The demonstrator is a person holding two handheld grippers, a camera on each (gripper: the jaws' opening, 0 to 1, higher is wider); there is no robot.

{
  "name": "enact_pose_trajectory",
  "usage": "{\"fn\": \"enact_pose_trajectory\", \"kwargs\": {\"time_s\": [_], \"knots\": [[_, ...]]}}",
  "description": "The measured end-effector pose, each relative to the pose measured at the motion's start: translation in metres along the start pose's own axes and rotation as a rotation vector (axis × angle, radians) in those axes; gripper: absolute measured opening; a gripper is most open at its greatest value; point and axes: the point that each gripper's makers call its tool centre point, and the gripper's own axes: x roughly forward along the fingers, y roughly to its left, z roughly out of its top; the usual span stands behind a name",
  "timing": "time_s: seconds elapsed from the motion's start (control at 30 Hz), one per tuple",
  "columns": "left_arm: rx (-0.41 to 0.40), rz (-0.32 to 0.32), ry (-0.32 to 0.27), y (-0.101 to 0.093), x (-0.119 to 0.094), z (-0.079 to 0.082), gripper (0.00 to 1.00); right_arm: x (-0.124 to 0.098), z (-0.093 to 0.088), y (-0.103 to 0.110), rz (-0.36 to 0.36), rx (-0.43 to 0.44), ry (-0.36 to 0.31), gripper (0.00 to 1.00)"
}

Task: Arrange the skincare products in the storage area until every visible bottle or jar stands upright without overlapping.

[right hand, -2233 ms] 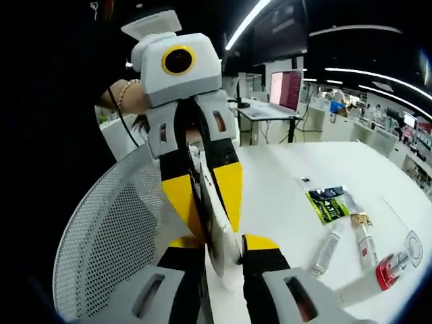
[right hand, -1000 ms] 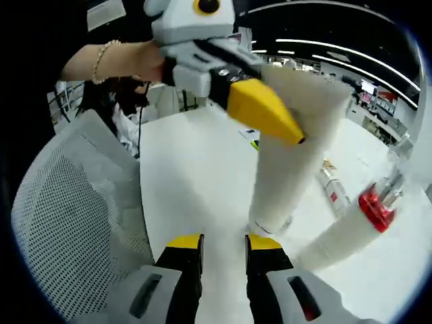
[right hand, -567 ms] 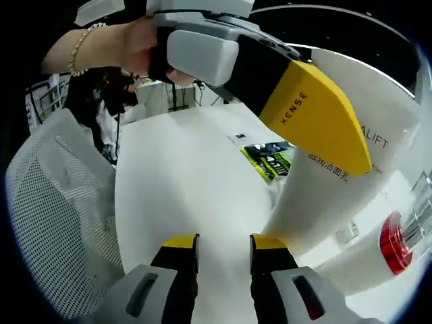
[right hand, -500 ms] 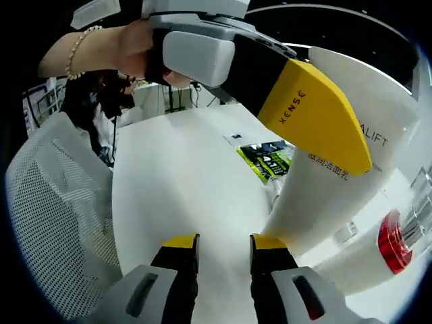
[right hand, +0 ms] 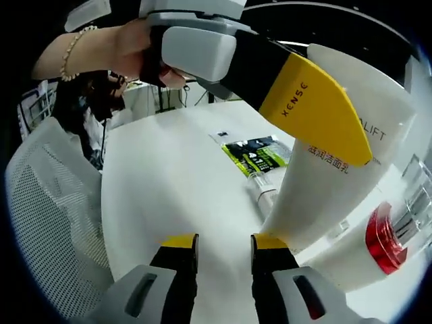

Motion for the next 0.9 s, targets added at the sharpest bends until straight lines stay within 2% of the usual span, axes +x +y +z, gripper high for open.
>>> {"fn": "enact_pose_trajectory", "kwargs": {"time_s": [0.57, 0.9], "knots": [[-0.044, -0.019, -0.03, 0.0001, 0.0054, 0.0044, 0.09, -0.0019, -0.0029, -0.0052, -0.009, 0.02, 0.004, 0.26], [-0.112, -0.034, -0.022, 0.0001, 0.0032, -0.0011, 0.07, -0.0026, -0.0054, -0.0027, -0.004, 0.02, 0.009, 0.28]]}}
